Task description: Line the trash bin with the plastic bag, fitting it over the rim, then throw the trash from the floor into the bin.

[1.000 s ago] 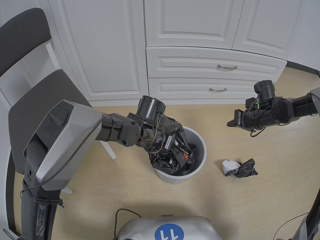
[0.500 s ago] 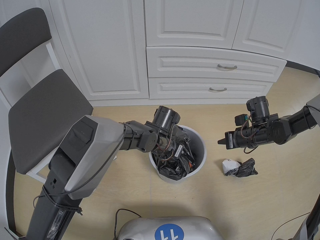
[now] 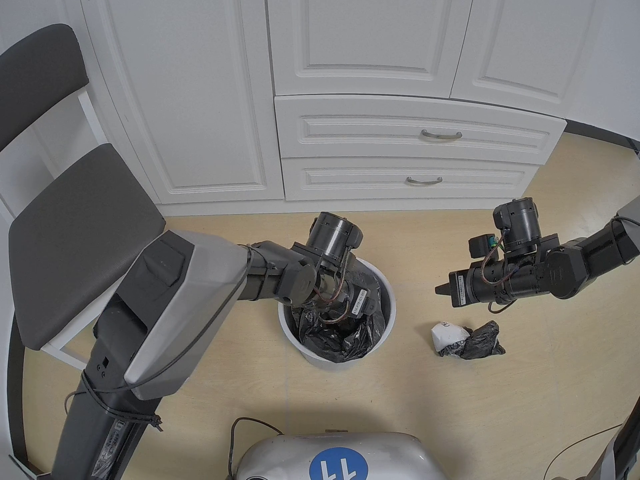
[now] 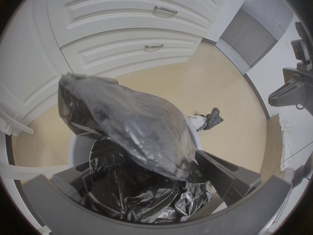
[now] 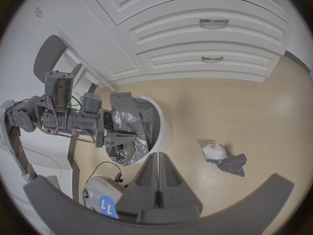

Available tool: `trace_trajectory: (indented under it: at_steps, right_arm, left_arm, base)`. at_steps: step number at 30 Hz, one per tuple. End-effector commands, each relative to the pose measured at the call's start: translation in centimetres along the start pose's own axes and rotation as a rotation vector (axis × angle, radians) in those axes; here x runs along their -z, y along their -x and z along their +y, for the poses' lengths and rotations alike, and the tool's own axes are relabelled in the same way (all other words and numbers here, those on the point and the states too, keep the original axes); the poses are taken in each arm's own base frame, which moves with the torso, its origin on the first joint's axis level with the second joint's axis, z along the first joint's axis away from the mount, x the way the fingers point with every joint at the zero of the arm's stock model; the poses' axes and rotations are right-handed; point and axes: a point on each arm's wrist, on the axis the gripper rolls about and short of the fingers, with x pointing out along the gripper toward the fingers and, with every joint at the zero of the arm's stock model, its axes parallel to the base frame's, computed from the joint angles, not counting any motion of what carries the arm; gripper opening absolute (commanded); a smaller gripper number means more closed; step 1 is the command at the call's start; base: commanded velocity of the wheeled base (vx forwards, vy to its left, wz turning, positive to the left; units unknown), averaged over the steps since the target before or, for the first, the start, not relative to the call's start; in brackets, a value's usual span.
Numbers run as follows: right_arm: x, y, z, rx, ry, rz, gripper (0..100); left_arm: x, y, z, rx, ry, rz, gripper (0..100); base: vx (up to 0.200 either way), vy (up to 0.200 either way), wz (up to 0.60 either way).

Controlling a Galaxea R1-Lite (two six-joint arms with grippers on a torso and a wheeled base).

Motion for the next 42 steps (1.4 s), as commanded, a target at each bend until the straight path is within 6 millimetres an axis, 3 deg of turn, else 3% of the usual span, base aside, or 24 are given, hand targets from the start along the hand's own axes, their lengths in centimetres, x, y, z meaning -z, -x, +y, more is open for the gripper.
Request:
trace_trajectory:
  at_steps: [1,11,19,22,26,31,39,40,42]
  right_arm:
    - [-0.3,0.8,0.0,-0.001,0.002,-0.018,0]
    - [0.1,0.1,0.6,-0.011,0.01,0.002,0]
    - [1.8,-1.0,3.5,0.017,0.077,-0.043,0]
    - [3.3,-2.4,4.9,0.055,0.112,-0.083,0]
    - [5.8,-3.7,7.2,0.019,0.167,-0.135,0]
    - [8.2,-5.0,8.7,-0.027,0.219,-0.155,0]
    - [9.7,-6.8,10.0,-0.006,0.244,-0.172,0]
    - [10.0,-8.4,9.9,0.014,0.234,-0.213,0]
    - [9.9,-9.7,9.9,0.04,0.221,-0.269,0]
  left_arm:
    - [-0.5,3.0,0.2,-0.006,0.017,-0.005,100]
    - [1.8,5.7,0.4,-0.003,0.019,0.064,100]
    - [3.8,7.1,1.0,-0.018,0.015,-0.021,100]
    - [3.5,8.6,1.2,-0.013,0.005,-0.066,100]
    - [3.4,8.0,2.2,-0.004,-0.001,-0.077,100]
    - [3.8,8.0,3.1,0.041,0.02,-0.097,100]
    - [3.5,8.3,4.0,0.024,0.03,-0.145,100]
    - [4.6,8.5,4.9,-0.003,0.036,-0.112,100]
    - [5.7,8.9,5.6,-0.016,0.042,-0.096,100]
  base:
    - [0.0,0.0,0.0]
    - [0.0,0.0,0.0]
    - [0.0,0.0,0.0]
    - [0.0,0.0,0.0]
    - [0.0,0.0,0.0]
    - [0.0,0.0,0.0]
    - [0.0,0.0,0.0]
    - [0.0,0.0,0.0]
    - [0.0,0.0,0.0]
